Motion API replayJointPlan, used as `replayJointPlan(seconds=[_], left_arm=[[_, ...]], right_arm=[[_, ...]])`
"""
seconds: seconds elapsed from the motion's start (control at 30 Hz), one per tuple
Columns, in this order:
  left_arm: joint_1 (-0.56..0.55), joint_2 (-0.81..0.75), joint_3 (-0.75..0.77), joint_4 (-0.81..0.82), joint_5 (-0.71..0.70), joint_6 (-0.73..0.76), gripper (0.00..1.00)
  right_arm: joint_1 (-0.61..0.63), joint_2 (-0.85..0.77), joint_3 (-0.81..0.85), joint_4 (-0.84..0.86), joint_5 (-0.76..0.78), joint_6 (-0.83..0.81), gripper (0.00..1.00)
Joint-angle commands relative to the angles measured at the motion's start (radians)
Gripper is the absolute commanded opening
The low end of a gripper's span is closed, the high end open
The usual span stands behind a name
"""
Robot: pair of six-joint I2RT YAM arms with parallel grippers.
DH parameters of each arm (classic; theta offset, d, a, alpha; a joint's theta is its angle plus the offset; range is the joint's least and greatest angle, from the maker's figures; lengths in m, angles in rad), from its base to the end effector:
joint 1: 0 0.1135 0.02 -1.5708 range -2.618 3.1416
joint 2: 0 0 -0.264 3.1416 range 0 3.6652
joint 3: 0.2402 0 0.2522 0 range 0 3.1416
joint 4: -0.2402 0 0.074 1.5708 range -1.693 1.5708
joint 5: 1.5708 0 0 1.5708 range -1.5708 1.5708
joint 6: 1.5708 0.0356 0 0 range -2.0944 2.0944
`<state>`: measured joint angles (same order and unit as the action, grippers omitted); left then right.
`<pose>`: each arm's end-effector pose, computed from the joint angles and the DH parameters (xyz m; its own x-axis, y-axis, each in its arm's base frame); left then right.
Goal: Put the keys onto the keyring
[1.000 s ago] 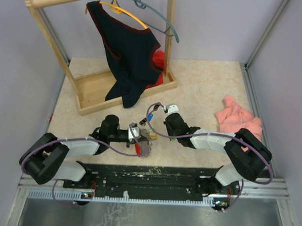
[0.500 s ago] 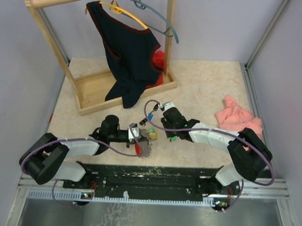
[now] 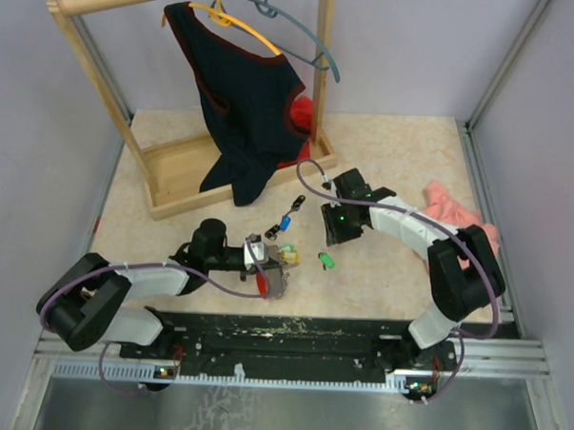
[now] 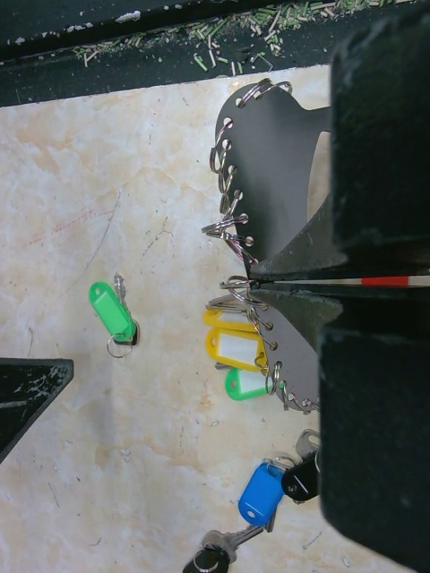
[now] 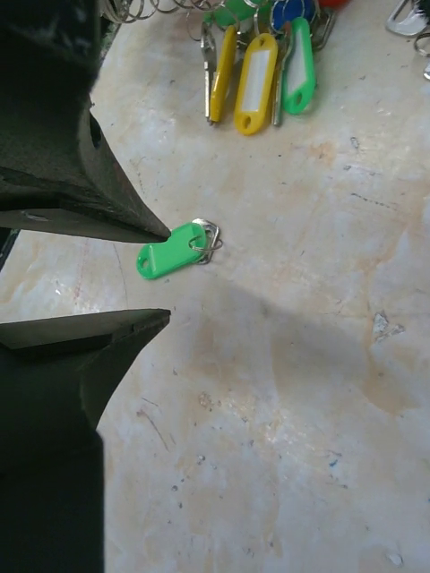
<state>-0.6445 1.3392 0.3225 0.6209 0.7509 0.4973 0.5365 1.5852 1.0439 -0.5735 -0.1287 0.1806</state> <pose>0.1706 -0.1586 0.1551 0.1788 0.3019 -0.9364 0.9754 0.0707 0.2090 0.2665 0.1638 0.2045 -0.8589 -0.3035 -0.4125 -0.4078 0.8925 0.1925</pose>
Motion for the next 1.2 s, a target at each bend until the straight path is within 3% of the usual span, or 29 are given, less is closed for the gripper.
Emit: replayJointPlan(seconds=[0.0, 0.33, 1.17], left_arm=[[-0.003, 0.000, 0.009, 0.013, 0.008, 0.002, 0.01], [-0.003, 0.005, 0.013, 0.005, 0.008, 0.000, 0.01], [-0.003, 0.020, 0.022, 0.003, 0.011, -0.004, 0.01]], right_arm=[[-0.026, 0.054, 0.062, -0.056, -0.150, -0.049, 0.36], [-0.048, 0.214, 0.120, -0.055, -0.207, -0.068, 0.27], [-0.055, 0.253, 0.137, -0.043, -0.250, -0.078, 0.16]])
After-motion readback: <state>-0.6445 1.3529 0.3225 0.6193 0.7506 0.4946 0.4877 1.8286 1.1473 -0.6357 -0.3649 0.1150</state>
